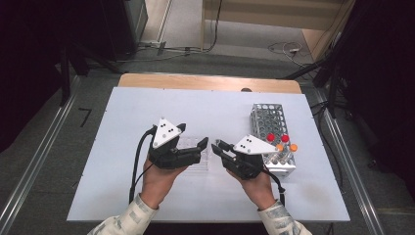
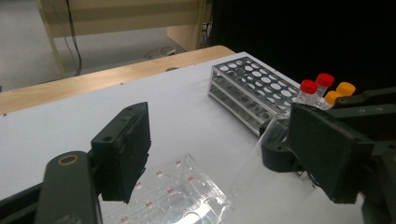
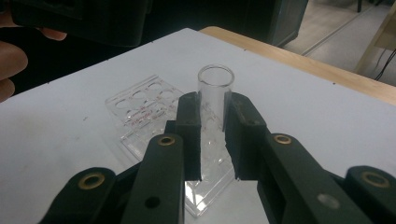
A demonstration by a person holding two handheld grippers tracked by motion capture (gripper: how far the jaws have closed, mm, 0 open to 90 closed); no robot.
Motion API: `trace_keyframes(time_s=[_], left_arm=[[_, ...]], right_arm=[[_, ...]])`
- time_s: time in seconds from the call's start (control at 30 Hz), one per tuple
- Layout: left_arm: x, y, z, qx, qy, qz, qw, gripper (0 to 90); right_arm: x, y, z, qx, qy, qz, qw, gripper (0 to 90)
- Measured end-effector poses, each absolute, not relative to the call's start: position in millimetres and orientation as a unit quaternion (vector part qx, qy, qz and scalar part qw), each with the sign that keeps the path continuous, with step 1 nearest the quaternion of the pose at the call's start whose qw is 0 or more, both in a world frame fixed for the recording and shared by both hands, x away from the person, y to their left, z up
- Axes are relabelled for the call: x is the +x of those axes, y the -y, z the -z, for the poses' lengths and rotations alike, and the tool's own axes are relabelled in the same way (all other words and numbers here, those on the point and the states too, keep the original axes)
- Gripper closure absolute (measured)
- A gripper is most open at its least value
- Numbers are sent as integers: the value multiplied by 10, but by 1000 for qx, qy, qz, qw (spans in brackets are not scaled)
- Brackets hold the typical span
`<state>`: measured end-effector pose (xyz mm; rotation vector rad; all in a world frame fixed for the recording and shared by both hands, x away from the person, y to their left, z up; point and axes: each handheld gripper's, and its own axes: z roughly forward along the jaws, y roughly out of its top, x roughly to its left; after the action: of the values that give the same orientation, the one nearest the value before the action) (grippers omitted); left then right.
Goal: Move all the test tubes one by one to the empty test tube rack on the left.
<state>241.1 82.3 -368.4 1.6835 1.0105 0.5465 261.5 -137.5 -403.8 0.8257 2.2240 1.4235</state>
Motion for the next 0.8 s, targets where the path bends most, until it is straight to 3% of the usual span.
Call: trace_keyframes(time_s=[0.53, 0.8], left_arm=[[2413, -746, 3652, 718, -400, -216, 528, 371], [2455, -720, 3698, 731, -393, -202, 520, 502]], right_arm=[[2625, 1241, 4046, 288, -792, -506, 183, 737], [2636, 1191, 4068, 287, -794, -501, 189, 737]])
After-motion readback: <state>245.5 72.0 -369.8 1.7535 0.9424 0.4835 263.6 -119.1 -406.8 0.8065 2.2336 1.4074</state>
